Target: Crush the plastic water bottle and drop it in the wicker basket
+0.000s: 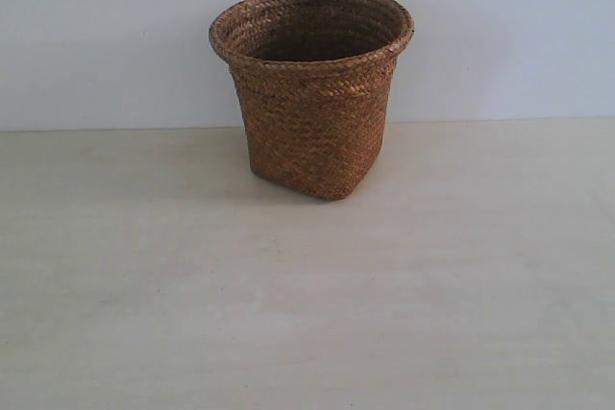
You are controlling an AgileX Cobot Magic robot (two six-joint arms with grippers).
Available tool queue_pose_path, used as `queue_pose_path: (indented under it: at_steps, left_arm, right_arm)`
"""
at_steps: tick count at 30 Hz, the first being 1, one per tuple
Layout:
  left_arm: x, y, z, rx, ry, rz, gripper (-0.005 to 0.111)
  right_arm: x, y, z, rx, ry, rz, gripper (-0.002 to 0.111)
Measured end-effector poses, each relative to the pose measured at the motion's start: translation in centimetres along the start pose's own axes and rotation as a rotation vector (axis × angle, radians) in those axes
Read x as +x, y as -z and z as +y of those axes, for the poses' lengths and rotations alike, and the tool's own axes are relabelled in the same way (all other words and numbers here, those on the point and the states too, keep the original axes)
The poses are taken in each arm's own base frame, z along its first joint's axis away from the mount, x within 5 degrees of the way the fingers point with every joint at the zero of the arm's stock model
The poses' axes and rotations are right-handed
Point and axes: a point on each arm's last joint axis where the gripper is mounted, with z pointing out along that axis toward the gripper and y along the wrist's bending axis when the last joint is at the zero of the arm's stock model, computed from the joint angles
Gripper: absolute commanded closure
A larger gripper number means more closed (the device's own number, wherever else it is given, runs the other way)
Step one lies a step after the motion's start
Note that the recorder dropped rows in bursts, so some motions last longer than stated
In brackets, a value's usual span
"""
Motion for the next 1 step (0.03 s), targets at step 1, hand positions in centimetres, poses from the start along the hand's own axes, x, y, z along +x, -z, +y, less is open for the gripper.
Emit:
queue_pose_path:
  at_steps: [1]
  left_arm:
    - [0.0, 0.0, 0.0, 0.0, 0.0, 0.0, 0.102]
  right_arm:
    - [0.0, 0.0, 0.0, 0.0, 0.0, 0.0, 0.108]
